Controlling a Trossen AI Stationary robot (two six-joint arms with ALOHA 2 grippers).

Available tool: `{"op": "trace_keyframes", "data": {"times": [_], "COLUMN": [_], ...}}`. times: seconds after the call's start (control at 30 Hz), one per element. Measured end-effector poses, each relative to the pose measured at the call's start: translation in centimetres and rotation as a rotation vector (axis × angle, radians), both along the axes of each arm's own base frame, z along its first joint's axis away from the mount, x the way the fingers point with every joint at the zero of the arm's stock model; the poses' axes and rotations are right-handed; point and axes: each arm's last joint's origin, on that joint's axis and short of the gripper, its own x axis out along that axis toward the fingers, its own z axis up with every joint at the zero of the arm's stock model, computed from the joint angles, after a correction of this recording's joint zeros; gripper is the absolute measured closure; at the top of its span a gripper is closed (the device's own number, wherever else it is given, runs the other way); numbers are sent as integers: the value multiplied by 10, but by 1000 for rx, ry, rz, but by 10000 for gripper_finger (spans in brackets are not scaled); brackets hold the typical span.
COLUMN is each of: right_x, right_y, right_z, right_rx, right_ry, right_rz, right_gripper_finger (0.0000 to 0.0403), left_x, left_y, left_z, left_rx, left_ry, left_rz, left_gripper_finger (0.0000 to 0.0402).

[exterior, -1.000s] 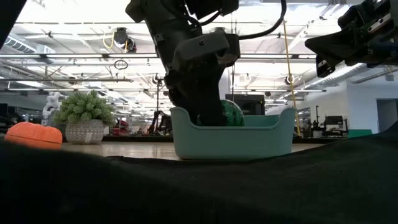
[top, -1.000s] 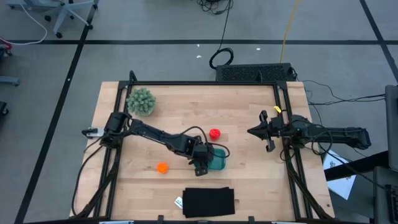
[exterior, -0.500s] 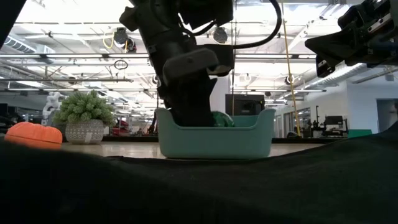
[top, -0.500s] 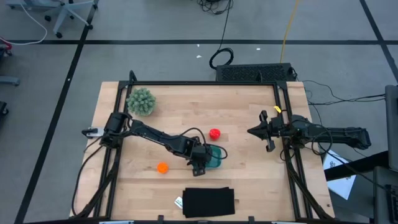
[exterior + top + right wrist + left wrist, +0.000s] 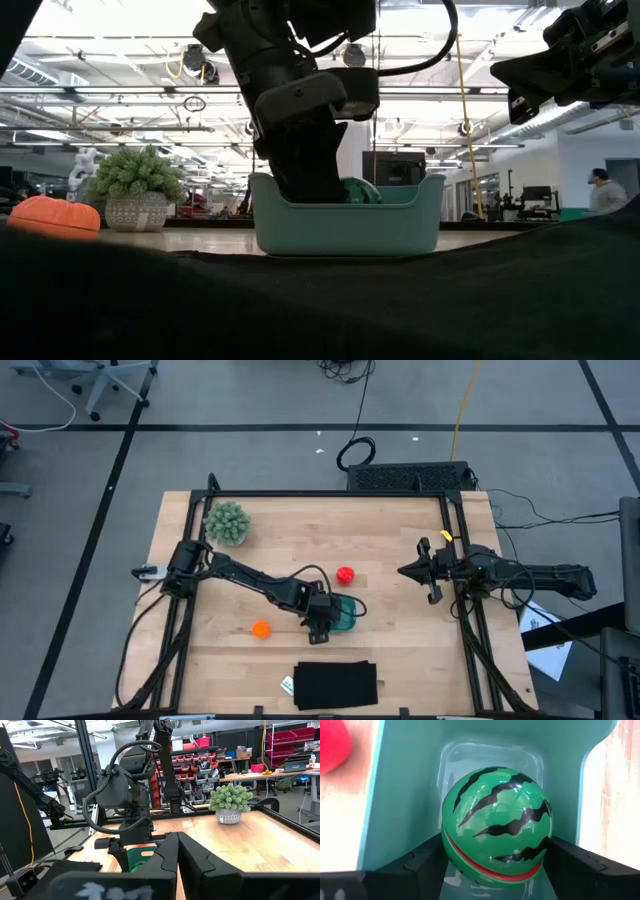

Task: Pick and placing Produce into tupperware
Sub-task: Put the watermelon into the bin

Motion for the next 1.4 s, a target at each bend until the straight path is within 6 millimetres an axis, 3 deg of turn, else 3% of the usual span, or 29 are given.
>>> {"op": "trace_keyframes", "data": {"times": [0.43, 0.77, 1.4], "right_x": [0, 0, 0], "right_y": [0, 0, 0], "right_z": [0, 0, 0], "right_rx": [0, 0, 1], "right_ry": [3, 3, 4], "right_rz": [0, 0, 0], "right_gripper_finger": [403, 403, 403], "left_x": [0, 0, 5], "left_y": [0, 1, 1], "left_z": [0, 0, 8], "left_rx": [-23, -18, 1], "left_ry": [8, 8, -20], "left_rz": [-2, -1, -34], "left_gripper_finger": [115, 74, 82]}}
